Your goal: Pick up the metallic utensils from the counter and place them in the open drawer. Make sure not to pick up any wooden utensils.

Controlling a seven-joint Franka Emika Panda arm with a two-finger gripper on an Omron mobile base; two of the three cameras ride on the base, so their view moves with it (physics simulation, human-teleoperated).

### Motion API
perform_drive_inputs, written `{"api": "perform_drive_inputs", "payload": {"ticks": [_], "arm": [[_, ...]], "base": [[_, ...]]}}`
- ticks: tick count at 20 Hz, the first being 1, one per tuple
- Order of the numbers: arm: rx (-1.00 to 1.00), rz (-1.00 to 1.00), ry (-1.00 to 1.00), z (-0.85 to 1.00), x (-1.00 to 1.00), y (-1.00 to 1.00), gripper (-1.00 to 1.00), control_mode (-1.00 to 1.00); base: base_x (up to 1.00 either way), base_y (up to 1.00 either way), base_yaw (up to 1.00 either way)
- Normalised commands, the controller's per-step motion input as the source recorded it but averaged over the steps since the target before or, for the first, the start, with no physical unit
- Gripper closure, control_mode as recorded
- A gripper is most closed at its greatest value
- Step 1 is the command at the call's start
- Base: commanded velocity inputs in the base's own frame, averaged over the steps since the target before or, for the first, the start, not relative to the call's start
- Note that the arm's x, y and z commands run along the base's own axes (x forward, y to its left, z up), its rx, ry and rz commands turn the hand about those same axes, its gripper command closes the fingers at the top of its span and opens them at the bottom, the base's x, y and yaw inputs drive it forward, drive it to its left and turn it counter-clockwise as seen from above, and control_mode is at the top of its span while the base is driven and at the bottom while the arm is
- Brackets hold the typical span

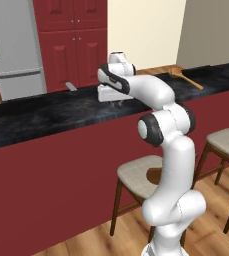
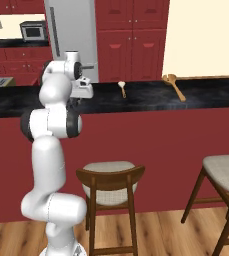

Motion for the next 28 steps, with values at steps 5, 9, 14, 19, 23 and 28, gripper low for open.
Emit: {"api": "perform_drive_inputs", "payload": {"ticks": [5,9,14,19,23,28], "arm": [[0.11,0.00,-0.19,0.06,-0.83,-0.39,1.00,-1.00],[0.15,0.00,-0.24,0.07,-1.00,-0.52,1.00,-1.00],[0.11,0.01,-0.20,0.01,-1.00,-0.46,1.00,-1.00],[0.07,0.04,-0.20,0.00,-1.00,-0.40,1.00,-1.00],[0.01,0.06,-0.18,0.00,-1.00,-0.35,1.00,-1.00],[0.00,0.06,-0.17,0.00,-1.00,-0.28,1.00,-1.00]], "base": [[0.00,0.00,0.00],[0.00,0.00,0.00],[0.00,0.00,0.00],[0.00,0.00,0.00],[0.00,0.00,0.00],[0.00,0.00,0.00]]}}
